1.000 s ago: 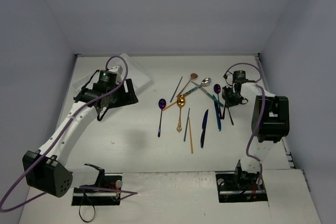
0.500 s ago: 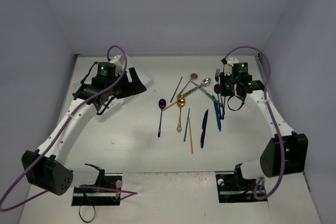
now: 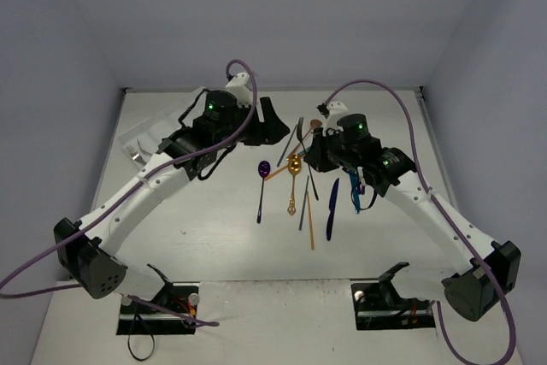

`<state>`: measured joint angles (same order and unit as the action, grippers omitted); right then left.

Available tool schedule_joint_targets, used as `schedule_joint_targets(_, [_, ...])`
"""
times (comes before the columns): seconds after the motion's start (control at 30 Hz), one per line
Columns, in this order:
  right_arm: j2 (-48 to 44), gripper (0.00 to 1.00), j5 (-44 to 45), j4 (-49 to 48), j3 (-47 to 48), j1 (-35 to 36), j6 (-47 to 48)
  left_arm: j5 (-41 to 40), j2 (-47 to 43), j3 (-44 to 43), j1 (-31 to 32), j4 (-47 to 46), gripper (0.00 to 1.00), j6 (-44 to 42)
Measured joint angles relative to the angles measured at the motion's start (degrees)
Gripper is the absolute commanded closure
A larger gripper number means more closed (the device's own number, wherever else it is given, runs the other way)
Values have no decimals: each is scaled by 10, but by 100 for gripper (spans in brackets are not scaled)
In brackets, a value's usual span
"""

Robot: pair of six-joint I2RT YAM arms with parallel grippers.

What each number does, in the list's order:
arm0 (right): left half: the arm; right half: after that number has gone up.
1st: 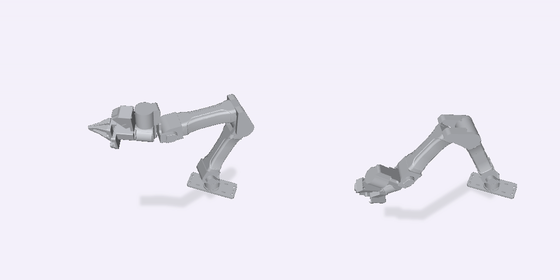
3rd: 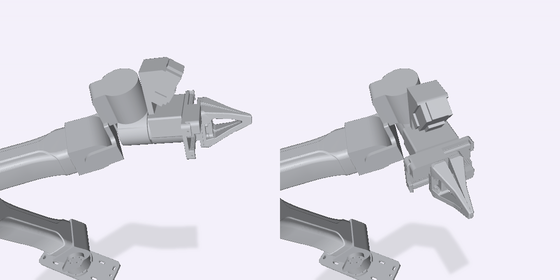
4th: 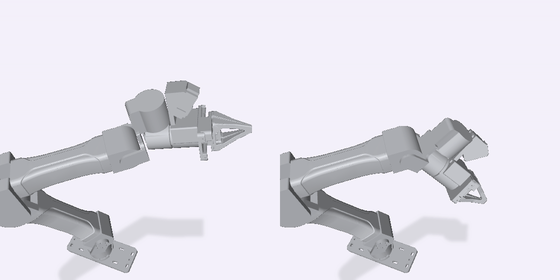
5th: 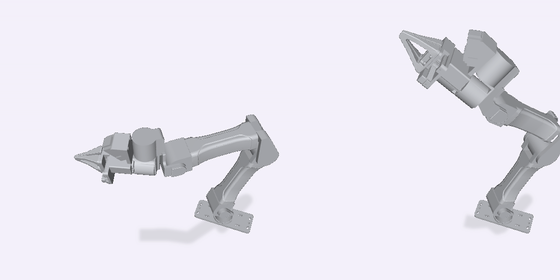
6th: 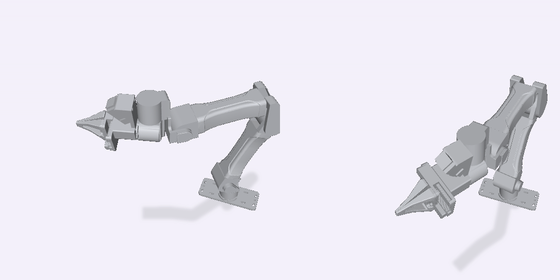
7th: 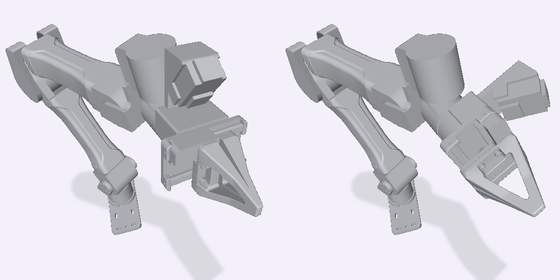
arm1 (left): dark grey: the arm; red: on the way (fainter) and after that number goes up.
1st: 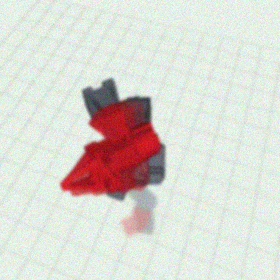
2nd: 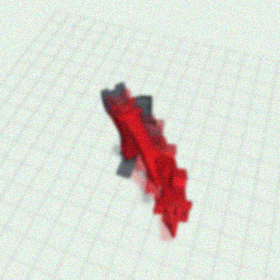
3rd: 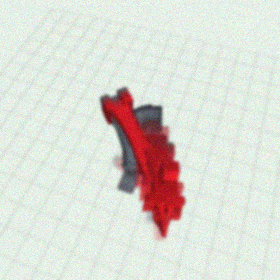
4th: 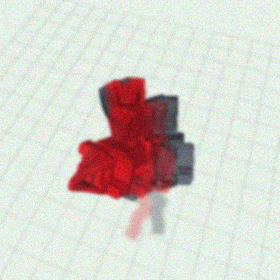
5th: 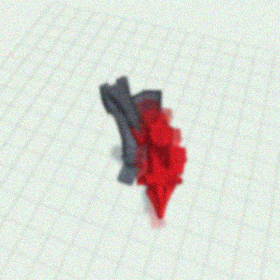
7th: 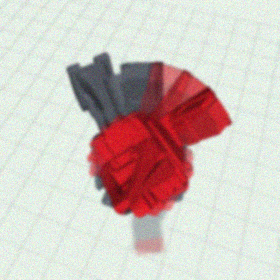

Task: Sort the eating utensils into containers

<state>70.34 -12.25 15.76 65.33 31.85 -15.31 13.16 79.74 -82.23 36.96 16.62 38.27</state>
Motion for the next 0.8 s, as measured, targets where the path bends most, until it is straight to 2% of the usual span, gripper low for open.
schedule_joint_targets(0.3, [-2,100,10,-6,-16,60,-21,-82,87,-86,75,39,50,-81])
schedule_joint_targets(0.53, [-5,100,16,-6,-20,69,-23,-132,121,-122,80,88,59,-111])
schedule_joint_targets(0.8, [-5,100,20,-6,-21,69,-22,-160,134,-125,81,118,67,-115])
